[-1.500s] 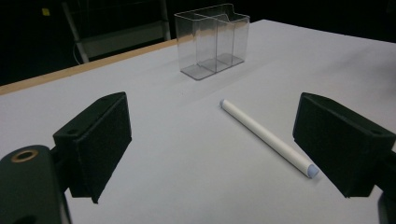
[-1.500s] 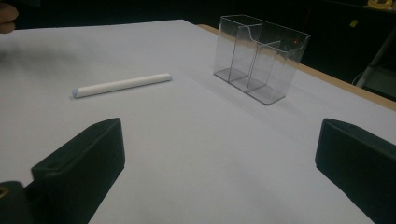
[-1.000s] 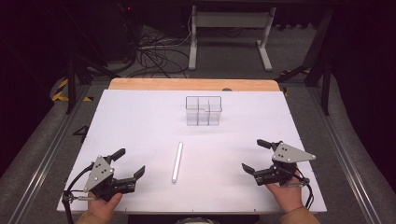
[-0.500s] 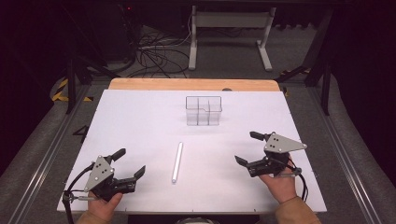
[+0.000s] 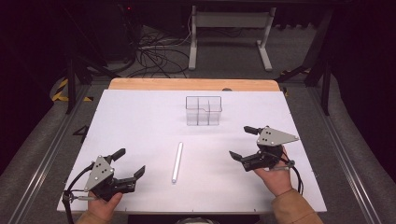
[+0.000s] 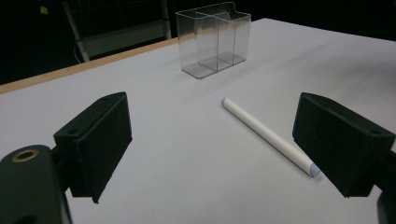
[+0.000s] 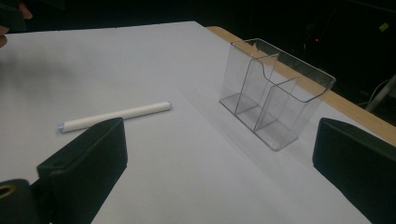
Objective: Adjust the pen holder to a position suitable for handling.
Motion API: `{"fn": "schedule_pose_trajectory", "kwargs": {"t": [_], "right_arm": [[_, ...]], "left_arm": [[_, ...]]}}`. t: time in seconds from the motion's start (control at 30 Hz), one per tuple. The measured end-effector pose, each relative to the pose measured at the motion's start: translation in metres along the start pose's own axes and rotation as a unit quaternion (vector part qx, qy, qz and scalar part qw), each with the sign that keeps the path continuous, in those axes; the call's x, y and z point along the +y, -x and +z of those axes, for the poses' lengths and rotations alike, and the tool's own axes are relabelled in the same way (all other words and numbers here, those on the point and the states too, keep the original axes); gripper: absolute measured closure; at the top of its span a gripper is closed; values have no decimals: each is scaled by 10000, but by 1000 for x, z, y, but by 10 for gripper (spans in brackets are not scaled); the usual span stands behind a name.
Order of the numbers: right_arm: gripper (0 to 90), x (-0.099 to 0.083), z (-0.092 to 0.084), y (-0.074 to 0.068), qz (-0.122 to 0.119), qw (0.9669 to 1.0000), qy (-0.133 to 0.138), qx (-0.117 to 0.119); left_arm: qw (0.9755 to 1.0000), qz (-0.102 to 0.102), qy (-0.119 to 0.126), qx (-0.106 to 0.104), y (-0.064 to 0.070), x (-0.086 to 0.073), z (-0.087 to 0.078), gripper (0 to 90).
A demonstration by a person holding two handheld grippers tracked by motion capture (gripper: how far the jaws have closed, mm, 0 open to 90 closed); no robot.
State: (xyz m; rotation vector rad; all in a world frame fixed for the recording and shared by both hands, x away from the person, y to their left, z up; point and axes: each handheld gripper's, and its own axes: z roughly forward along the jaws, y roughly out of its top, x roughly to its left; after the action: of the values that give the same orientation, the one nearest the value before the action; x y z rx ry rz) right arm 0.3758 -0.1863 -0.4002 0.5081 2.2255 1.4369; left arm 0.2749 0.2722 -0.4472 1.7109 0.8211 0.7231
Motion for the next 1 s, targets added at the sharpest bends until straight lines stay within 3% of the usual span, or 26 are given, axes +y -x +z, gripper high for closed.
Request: {"fn": "schedule_pose_trajectory", "kwargs": {"t": [0.13,0.33,0.5,1.0], "right_arm": [[122,9,-5,3,131,9998,-158,43],[141,24,-3,7,-7,9996,-225,158],[158,37,7,14,-225,9989,-337,246],[200,57,38,31,-448,9966,-588,357]], "left_arm": [[10000,-20,3,-1,0,0,0,126],[10000,12,-2,6,1,0,0,126],[10000,12,-2,25,0,0,-2,126],[10000,-39,-4,65,0,-2,-5,126]]}}
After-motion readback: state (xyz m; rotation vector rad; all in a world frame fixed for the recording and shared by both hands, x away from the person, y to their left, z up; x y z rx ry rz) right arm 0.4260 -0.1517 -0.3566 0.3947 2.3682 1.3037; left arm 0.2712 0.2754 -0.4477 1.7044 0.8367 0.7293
